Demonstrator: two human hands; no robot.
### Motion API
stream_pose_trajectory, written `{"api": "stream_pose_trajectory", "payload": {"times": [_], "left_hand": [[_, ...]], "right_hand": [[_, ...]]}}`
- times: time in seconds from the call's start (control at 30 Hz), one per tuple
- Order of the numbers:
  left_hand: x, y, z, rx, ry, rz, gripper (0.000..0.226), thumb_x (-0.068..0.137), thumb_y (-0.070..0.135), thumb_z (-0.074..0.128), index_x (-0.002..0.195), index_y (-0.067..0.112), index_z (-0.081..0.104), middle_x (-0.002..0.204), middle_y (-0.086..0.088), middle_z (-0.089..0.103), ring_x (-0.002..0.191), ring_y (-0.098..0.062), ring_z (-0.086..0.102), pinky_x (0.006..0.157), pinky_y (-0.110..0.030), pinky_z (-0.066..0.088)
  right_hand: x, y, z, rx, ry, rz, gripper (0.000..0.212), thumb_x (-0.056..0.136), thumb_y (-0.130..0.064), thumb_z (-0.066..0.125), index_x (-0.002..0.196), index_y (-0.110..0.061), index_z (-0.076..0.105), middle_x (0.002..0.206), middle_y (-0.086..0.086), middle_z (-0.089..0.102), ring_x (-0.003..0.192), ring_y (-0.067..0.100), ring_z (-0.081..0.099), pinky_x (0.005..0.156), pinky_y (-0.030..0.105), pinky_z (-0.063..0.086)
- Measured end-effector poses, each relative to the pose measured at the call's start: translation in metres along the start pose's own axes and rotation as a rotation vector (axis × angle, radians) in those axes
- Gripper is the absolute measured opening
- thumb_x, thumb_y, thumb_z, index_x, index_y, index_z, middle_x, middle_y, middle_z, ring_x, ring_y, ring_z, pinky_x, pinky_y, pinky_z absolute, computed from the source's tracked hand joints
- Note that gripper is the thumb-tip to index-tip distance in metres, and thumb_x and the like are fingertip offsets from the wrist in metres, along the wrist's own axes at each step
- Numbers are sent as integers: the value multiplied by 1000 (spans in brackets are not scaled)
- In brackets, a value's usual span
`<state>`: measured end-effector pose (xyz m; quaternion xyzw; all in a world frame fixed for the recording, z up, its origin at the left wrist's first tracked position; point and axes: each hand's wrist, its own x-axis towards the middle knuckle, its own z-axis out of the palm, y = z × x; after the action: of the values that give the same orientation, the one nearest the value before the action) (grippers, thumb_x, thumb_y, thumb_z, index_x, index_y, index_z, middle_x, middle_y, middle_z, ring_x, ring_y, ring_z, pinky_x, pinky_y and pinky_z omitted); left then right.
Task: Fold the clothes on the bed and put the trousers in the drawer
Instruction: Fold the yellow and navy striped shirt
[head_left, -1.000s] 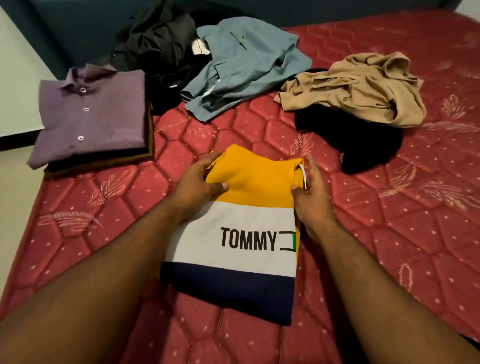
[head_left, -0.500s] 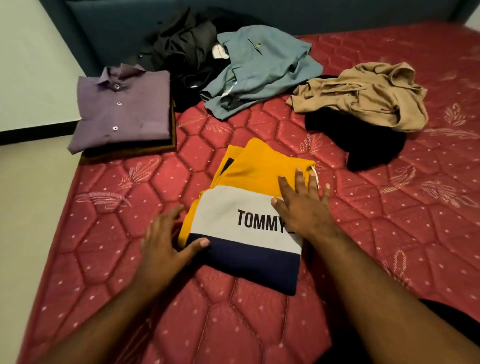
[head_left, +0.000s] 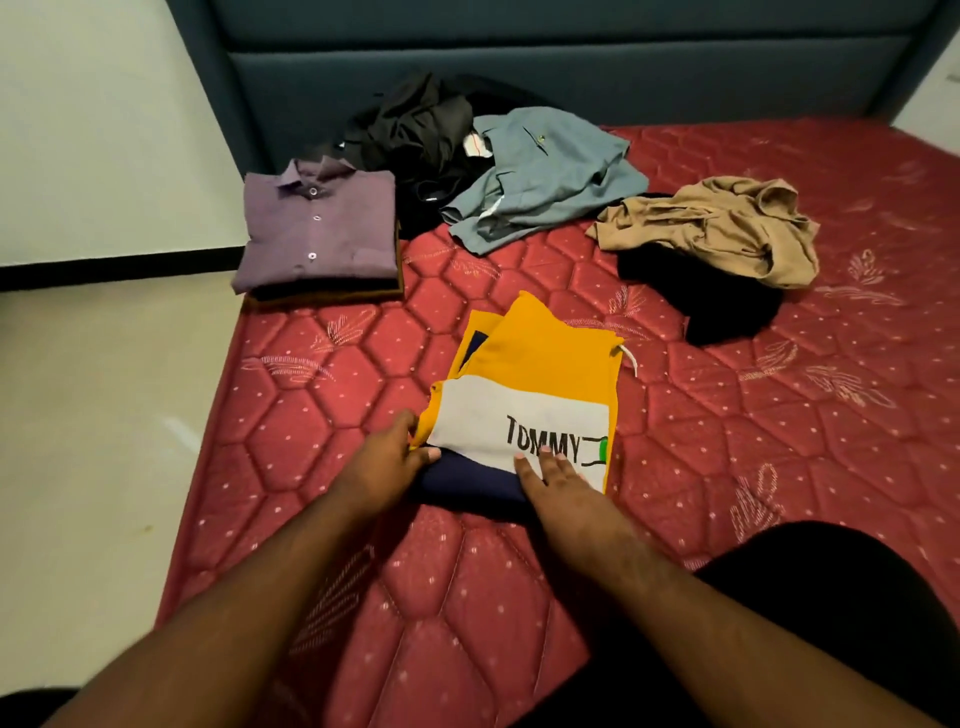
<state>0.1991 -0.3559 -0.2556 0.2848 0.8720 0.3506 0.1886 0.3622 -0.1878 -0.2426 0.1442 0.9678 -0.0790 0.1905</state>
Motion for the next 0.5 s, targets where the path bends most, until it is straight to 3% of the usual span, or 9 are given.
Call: {"api": "stream_pose_trajectory", "payload": {"times": [0.07,0.13,0.2,0.27,0.33,0.4,0.5], "left_hand": [[-16,-6,-10,35,-27,-7,43,87,29,69,122,23,44,101,-9,66,97,-31,64,73,-35,44],[-42,-25,-20,69,-158,64,90,77,47,71,149,36,18,133,-7,56,121,-26,57,92,-34,46],[-80,-44,-22,243,-257,173,112,66,58,71,147,55,-7,140,3,50,125,-19,51,101,-35,40],[-109,-62,-11,471,-175,307,110,69,52,72,140,64,-10,127,4,61,111,-23,59,89,-39,38],[-119,-66,-7,482,-74,354,98,71,44,69,139,63,2,119,5,66,103,-24,63,81,-38,39],[-118,-64,-13,336,-66,371,84,69,37,60,138,57,18,123,11,66,105,-20,66,82,-38,45],[-115,-53,-35,-6,38,411,65,64,31,55,127,46,52,113,32,61,99,4,61,82,-31,49]], "right_hand": [[-16,-20,3,-43,-37,-38,70,95,-1,37,155,-14,1,160,22,2,148,35,12,115,46,27],[-29,-30,10,-66,-42,-68,70,94,0,41,154,-13,6,159,22,8,146,35,18,111,47,33],[-42,-36,15,-55,-44,-95,72,91,1,46,153,-15,12,159,20,11,145,33,22,110,47,36],[-53,-41,16,-39,-68,-120,73,89,2,48,151,-19,16,159,16,13,145,31,22,108,47,39],[-62,-46,12,-65,-51,-129,62,88,-1,50,144,-20,30,152,13,29,137,31,33,100,46,45],[-65,-40,1,29,-6,-134,47,83,-4,51,125,-23,54,127,8,56,118,27,51,91,39,49],[-67,-22,-24,537,-2,-183,41,77,6,53,104,-19,71,101,0,71,95,16,63,82,29,49]]}}
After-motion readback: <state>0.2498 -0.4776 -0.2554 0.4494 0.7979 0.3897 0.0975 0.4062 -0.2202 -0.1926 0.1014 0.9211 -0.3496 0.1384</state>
